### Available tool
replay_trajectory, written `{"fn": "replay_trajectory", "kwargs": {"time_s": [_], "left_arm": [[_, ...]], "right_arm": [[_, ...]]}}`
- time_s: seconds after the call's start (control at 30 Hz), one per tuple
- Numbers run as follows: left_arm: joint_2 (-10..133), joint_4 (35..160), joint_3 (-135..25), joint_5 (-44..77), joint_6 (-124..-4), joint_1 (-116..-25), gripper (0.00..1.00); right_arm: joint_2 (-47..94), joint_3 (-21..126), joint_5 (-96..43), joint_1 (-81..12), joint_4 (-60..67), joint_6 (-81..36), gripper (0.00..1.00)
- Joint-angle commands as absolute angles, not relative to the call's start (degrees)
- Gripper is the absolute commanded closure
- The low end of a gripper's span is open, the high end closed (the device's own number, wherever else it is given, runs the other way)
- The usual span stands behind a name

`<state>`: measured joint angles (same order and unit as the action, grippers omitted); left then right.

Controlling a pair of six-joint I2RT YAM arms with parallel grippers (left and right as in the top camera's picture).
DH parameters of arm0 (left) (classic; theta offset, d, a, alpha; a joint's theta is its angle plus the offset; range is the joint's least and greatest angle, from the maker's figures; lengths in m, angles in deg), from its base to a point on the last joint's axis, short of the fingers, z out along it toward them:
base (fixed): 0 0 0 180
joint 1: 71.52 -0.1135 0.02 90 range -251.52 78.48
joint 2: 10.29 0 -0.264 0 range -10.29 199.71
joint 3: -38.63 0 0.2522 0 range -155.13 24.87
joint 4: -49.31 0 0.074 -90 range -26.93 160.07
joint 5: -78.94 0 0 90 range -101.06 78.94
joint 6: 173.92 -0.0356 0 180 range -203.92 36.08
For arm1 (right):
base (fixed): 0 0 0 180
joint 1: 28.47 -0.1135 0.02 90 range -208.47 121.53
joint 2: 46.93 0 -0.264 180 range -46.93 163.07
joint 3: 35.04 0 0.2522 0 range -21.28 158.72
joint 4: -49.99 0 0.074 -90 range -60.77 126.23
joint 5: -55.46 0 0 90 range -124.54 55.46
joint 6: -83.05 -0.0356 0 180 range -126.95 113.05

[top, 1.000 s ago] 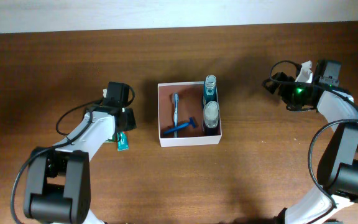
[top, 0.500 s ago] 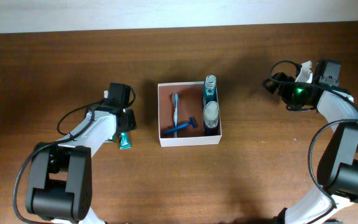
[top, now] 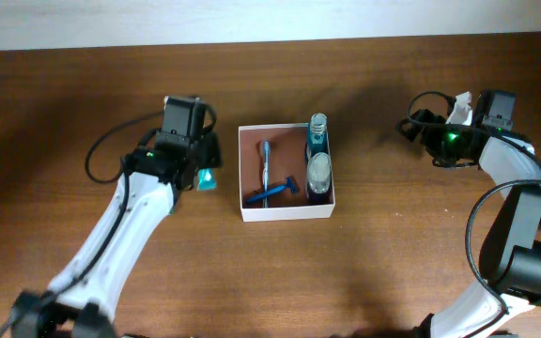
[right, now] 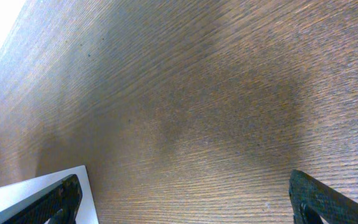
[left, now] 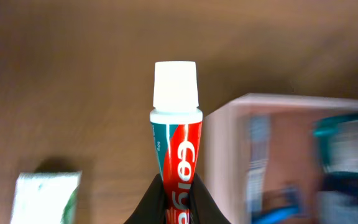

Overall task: Pack container
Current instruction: 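Lift the Colgate tube, carry it right and drop it into the box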

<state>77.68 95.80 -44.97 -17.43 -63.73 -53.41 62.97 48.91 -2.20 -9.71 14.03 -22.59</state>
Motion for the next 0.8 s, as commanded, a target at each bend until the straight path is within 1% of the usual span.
{"fn": "replay_trajectory", "kwargs": {"time_s": [0.0, 0.1, 0.2, 0.27, 0.47, 0.67, 0.7, 0.77], "left_arm": [[74.9, 95.7, -49.7, -16.4, -62.6, -49.0, 0.96], [75.4, 94.8, -50.2, -16.4, -60.1, -44.4, 0.96], [78.6, 94.5, -50.2, -16.4, -60.1, -40.7, 0.96], [80.9, 94.5, -50.2, -16.4, -59.9, -39.7, 0.96], [88.6, 94.4, -50.2, -16.4, -59.5, -39.0, 0.95], [90.7, 94.6, -50.2, -16.4, -59.5, -39.0, 0.94], [91.1, 94.6, -50.2, -16.4, -59.5, -39.0, 0.9], [92.0, 94.3, -50.2, -16.4, -59.5, -39.0, 0.88]], "right_arm": [[63.1, 48.8, -2.5, -9.7, 14.2, -22.3, 0.02], [63.1, 48.8, -2.5, -9.7, 14.2, -22.3, 0.02], [63.1, 48.8, -2.5, -9.7, 14.2, -22.3, 0.02], [63.1, 48.8, -2.5, -9.7, 14.2, -22.3, 0.02], [63.1, 48.8, -2.5, -9.7, 14.2, -22.3, 0.02], [63.1, 48.8, -2.5, -9.7, 14.2, -22.3, 0.02], [63.1, 48.8, -2.5, -9.7, 14.2, -22.3, 0.02], [63.1, 48.8, -2.5, -9.7, 14.2, -22.3, 0.02]]}}
